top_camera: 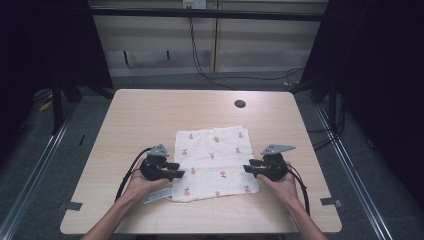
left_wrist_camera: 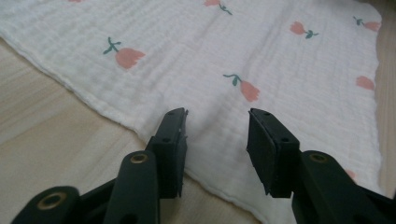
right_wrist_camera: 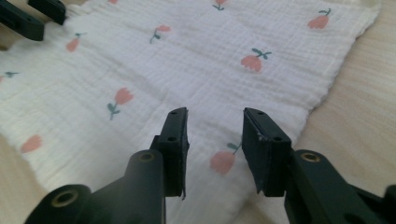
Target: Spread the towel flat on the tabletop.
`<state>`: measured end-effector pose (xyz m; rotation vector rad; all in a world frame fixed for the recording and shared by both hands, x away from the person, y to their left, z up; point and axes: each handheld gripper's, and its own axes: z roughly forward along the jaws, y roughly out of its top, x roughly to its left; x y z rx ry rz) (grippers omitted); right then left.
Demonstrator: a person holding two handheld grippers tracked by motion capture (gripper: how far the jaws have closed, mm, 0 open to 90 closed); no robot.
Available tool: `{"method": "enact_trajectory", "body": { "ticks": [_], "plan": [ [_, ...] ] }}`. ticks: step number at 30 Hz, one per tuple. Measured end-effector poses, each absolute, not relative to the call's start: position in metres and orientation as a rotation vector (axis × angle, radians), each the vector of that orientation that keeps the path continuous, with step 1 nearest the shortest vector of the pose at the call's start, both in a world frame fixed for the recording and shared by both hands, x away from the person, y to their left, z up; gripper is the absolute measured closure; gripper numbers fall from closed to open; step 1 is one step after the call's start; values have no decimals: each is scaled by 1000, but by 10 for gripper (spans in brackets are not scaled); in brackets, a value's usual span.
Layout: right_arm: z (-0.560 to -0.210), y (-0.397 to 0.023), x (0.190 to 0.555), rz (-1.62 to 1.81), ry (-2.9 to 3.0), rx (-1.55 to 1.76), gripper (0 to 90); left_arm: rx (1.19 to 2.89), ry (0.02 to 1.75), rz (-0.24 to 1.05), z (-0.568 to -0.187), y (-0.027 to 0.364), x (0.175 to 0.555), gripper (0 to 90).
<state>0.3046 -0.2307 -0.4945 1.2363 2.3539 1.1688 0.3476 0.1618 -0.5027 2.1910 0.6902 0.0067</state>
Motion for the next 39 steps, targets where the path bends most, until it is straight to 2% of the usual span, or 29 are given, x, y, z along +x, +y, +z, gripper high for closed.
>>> {"method": "enact_trajectory", "body": {
  "ticks": [3, 5, 7, 8, 9, 11, 13, 14, 17, 20, 32, 33, 34, 39],
  "plan": [
    [-500, -227, 305, 1115, 2387, 1235, 586, 2211, 677, 49, -502, 159, 346, 598],
    [-503, -225, 303, 1089, 2405, 1206, 602, 2221, 661, 51, -502, 157, 344, 632],
    [-502, -226, 301, 1078, 2418, 1194, 662, 2229, 655, 48, -501, 157, 342, 662],
    [-502, -228, 296, 1089, 2430, 1187, 732, 2227, 653, 40, -501, 157, 340, 677],
    [-502, -228, 296, 1089, 2430, 1187, 732, 2227, 653, 40, -501, 157, 340, 676],
    [-502, -231, 290, 1094, 2436, 1188, 807, 2250, 641, 32, -500, 158, 338, 687],
    [-501, -232, 283, 1085, 2455, 1189, 880, 2256, 629, 43, -500, 159, 334, 755],
    [-501, -234, 279, 1107, 2471, 1184, 890, 2264, 622, 48, -500, 160, 333, 829],
    [-501, -234, 276, 1102, 2483, 1176, 895, 2270, 611, 37, -499, 162, 328, 879],
    [-500, -233, 269, 1111, 2501, 1178, 896, 2278, 603, 11, -499, 164, 322, 893],
    [-498, -237, 242, 1127, 2565, 1146, 892, 2293, 570, -49, -497, 161, 299, 880],
    [-497, -234, 238, 1119, 2574, 1124, 850, 2291, 574, -54, -497, 162, 298, 834],
    [-497, -234, 238, 1119, 2574, 1124, 850, 2284, 577, -69, -497, 162, 298, 834],
    [-484, -242, 240, 1245, 2473, 1137, 783, 2248, 606, -79, -497, 165, 304, 641]
  ]
}}
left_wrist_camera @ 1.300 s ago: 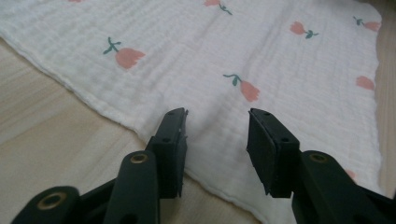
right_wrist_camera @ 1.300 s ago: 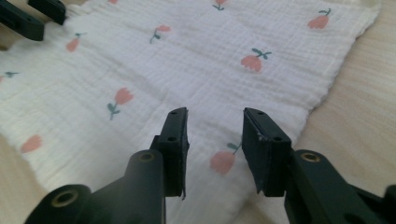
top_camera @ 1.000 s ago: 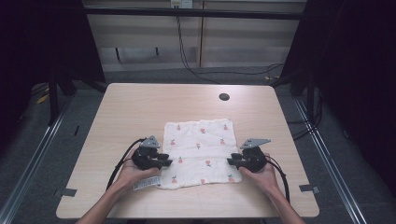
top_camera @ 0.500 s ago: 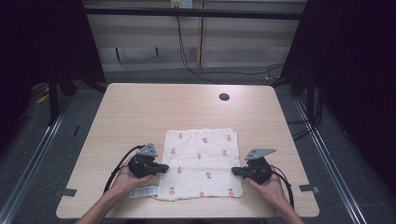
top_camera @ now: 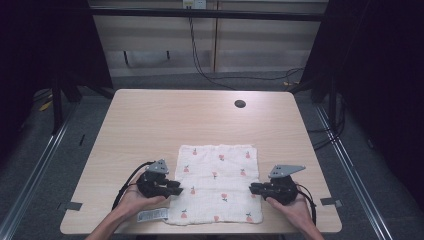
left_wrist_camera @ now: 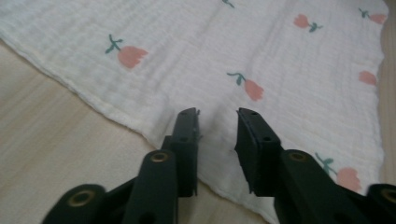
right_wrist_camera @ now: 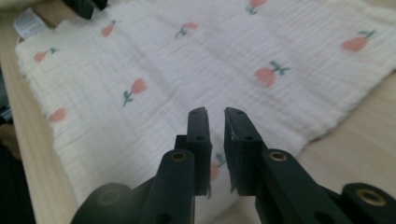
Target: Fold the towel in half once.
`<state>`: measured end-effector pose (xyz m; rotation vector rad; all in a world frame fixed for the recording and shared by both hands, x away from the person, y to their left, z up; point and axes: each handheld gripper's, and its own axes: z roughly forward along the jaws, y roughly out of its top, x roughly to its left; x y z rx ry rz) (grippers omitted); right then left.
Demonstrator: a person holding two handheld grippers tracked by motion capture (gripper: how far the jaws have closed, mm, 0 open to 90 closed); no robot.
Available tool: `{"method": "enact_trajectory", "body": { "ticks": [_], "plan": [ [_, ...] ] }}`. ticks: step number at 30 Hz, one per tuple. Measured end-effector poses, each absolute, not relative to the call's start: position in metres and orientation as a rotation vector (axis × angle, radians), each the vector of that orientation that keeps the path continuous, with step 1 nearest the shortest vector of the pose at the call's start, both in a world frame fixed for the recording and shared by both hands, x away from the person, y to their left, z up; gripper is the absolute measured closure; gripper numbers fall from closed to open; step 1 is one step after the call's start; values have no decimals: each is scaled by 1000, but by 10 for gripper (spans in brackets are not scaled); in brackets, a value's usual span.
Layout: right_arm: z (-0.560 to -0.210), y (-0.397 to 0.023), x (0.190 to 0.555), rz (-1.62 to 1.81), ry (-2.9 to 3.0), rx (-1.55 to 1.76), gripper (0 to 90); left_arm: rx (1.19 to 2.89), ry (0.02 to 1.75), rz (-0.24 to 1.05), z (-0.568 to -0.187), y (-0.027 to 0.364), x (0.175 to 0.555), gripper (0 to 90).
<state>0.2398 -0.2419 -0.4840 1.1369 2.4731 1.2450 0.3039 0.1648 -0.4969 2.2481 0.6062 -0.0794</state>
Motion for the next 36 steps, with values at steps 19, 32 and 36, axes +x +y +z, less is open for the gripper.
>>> {"method": "enact_trajectory", "body": {
  "ticks": [19, 32, 36],
  "plan": [
    [-471, -264, 305, 1192, 2398, 1233, 562, 2177, 792, 25, -491, 180, 347, 540],
    [-473, -273, 360, 1169, 2305, 1300, 598, 2129, 874, 69, -498, 180, 388, 560],
    [-481, -271, 377, 1142, 2315, 1319, 597, 2125, 879, 71, -496, 181, 395, 540]
  ]
}}
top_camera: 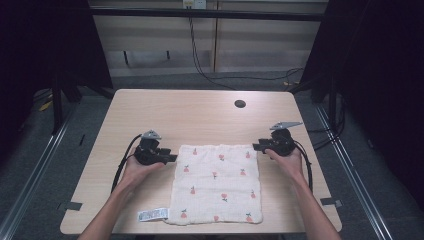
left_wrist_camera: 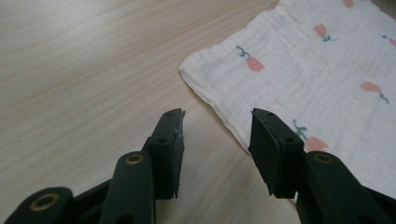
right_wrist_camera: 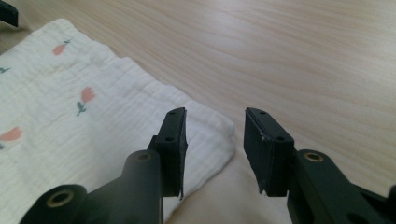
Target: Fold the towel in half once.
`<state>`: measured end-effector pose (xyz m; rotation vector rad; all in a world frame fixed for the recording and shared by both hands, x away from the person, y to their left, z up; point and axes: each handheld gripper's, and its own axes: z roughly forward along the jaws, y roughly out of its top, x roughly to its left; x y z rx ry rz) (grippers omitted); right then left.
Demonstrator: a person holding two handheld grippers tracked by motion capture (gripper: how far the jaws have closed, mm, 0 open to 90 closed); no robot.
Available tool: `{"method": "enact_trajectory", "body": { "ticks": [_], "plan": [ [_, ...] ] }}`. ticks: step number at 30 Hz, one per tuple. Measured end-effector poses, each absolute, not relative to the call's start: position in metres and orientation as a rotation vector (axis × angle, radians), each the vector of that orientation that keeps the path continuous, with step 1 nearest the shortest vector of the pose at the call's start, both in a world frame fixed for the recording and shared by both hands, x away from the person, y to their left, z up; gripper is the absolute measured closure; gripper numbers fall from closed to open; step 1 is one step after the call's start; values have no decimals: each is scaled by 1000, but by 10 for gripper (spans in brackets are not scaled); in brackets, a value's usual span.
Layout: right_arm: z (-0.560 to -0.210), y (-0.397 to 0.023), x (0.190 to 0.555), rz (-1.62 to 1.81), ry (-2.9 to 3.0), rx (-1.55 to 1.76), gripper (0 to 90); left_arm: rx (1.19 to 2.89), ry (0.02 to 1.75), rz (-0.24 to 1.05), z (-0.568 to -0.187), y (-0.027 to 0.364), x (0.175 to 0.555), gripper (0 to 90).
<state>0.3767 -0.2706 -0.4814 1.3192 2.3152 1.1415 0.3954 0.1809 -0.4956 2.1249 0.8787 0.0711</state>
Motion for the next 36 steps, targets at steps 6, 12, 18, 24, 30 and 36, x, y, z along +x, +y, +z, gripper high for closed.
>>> {"method": "enact_trajectory", "body": {
  "ticks": [6, 12, 18, 24, 30, 36],
  "plan": [
    [-489, -262, 390, 1106, 2330, 1330, 652, 2114, 868, 81, -491, 175, 403, 543],
    [-495, -259, 393, 1076, 2338, 1329, 665, 2128, 865, 127, -490, 175, 407, 527],
    [-501, -257, 395, 1029, 2331, 1375, 706, 2105, 886, 110, -491, 176, 417, 507],
    [-504, -257, 395, 1046, 2325, 1369, 856, 2110, 889, 114, -501, 163, 420, 521],
    [-503, -258, 392, 1088, 2327, 1376, 879, 2149, 877, 133, -500, 148, 425, 527],
    [-497, -258, 390, 1117, 2318, 1359, 878, 2170, 867, 132, -499, 137, 431, 558]
  ]
}}
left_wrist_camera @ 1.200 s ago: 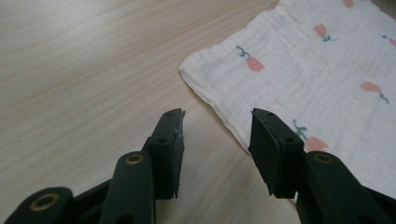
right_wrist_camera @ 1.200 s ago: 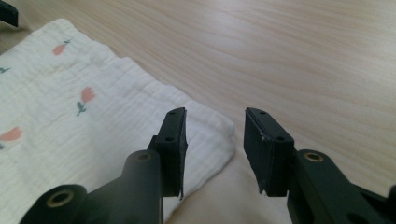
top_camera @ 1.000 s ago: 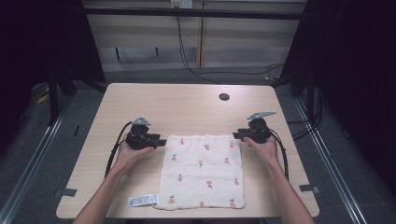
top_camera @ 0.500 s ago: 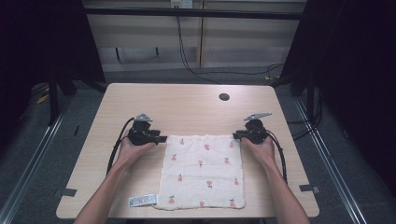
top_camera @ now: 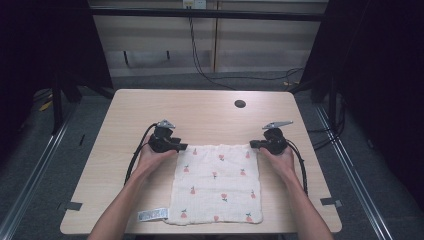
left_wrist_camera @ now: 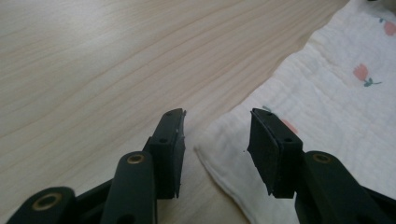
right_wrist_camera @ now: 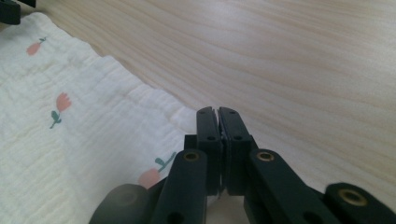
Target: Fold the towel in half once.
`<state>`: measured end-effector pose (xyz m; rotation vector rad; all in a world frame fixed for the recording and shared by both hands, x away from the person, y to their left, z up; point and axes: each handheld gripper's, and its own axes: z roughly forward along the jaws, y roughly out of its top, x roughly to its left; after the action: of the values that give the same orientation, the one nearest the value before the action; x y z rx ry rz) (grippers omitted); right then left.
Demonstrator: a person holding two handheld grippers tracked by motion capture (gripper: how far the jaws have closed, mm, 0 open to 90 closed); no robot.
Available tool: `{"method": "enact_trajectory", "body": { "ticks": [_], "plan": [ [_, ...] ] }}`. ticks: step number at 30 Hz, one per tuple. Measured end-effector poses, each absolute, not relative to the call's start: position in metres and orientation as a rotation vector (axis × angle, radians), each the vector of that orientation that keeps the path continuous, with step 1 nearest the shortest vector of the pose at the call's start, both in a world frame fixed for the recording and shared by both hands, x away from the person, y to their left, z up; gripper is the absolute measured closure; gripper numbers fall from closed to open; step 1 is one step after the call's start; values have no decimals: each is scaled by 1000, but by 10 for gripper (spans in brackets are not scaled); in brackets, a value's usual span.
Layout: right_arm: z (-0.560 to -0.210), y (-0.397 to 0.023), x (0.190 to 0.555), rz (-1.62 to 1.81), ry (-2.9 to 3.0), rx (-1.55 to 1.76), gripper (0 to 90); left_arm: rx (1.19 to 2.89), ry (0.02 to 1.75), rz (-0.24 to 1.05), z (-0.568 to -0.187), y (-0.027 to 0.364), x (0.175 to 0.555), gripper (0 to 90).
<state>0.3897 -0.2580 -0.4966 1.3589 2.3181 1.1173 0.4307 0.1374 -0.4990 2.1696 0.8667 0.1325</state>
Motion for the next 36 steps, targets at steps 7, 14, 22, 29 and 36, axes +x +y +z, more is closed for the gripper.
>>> {"method": "enact_trajectory", "body": {
  "ticks": [7, 14, 22, 29, 36],
  "plan": [
    [-495, -260, 388, 1155, 2317, 1339, 876, 2153, 865, 130, -505, 134, 429, 568],
    [-493, -259, 387, 1174, 2316, 1335, 878, 2180, 799, 84, -505, 138, 426, 817],
    [-489, -259, 387, 1238, 2298, 1336, 880, 2150, 788, 90, -499, 146, 423, 860],
    [-484, -263, 386, 1290, 2281, 1345, 883, 2079, 792, 68, -488, 153, 421, 861],
    [-472, -264, 386, 1338, 2247, 1324, 883, 2025, 778, 60, -479, 158, 420, 861]
  ]
}}
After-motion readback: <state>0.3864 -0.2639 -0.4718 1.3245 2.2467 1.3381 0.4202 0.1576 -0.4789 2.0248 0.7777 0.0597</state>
